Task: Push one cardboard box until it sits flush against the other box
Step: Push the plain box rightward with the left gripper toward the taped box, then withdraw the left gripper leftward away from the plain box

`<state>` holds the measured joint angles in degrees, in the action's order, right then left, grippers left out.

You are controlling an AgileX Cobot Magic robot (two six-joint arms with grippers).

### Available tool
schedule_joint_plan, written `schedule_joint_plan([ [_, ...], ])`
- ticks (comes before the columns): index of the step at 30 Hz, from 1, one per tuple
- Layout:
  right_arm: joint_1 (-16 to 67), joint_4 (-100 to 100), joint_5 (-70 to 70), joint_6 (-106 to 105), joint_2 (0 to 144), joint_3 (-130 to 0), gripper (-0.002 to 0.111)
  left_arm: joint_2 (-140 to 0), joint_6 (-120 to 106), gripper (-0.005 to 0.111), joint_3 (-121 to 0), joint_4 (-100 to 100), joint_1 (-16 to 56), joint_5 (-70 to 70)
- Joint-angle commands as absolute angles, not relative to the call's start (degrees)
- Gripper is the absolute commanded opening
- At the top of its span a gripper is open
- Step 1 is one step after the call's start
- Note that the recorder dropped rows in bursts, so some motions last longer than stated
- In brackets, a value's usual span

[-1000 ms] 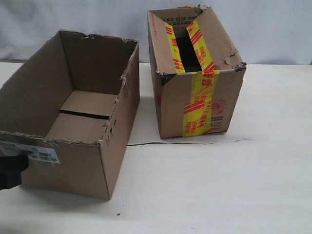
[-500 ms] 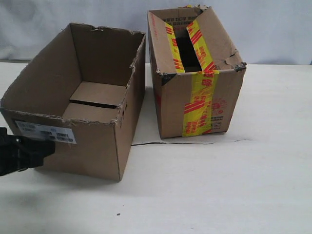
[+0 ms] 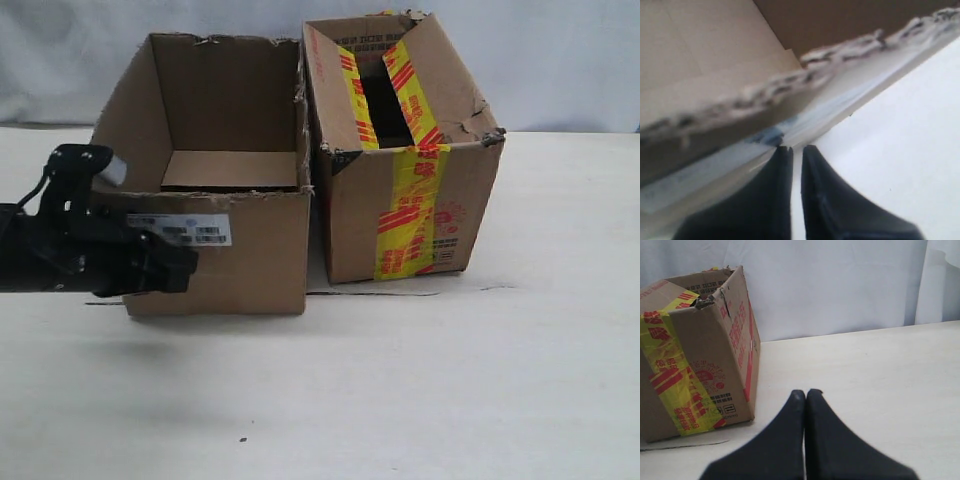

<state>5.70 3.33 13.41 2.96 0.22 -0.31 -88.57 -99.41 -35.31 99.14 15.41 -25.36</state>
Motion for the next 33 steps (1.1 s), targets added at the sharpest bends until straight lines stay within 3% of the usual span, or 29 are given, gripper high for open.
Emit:
schedule_joint_plan([
  [1, 5.5, 2.8, 13.5, 3.0, 0.0, 0.0, 0.000, -92.3, -98.5, 0.000, -41.3, 99.9, 18.6, -20.7],
  [7, 5.5, 2.8, 13.5, 3.0, 0.0, 0.0, 0.000, -96.1, -97.3, 0.000, -46.0, 99.9, 18.7, -18.9],
  [16, 5.5, 2.8, 13.5, 3.0, 0.0, 0.0, 0.000, -92.5, -99.5, 0.000, -45.2, 99.9, 18.7, -27.7],
  [22, 5.5, 2.8, 13.5, 3.0, 0.0, 0.0, 0.000, -81.0, -103.5, 0.000, -37.9, 98.9, 18.7, -25.7],
  [33, 5.5, 2.8, 13.5, 3.0, 0.0, 0.0, 0.000, -52.7, -112.6, 0.000, -20.7, 99.9, 18.6, -7.4],
])
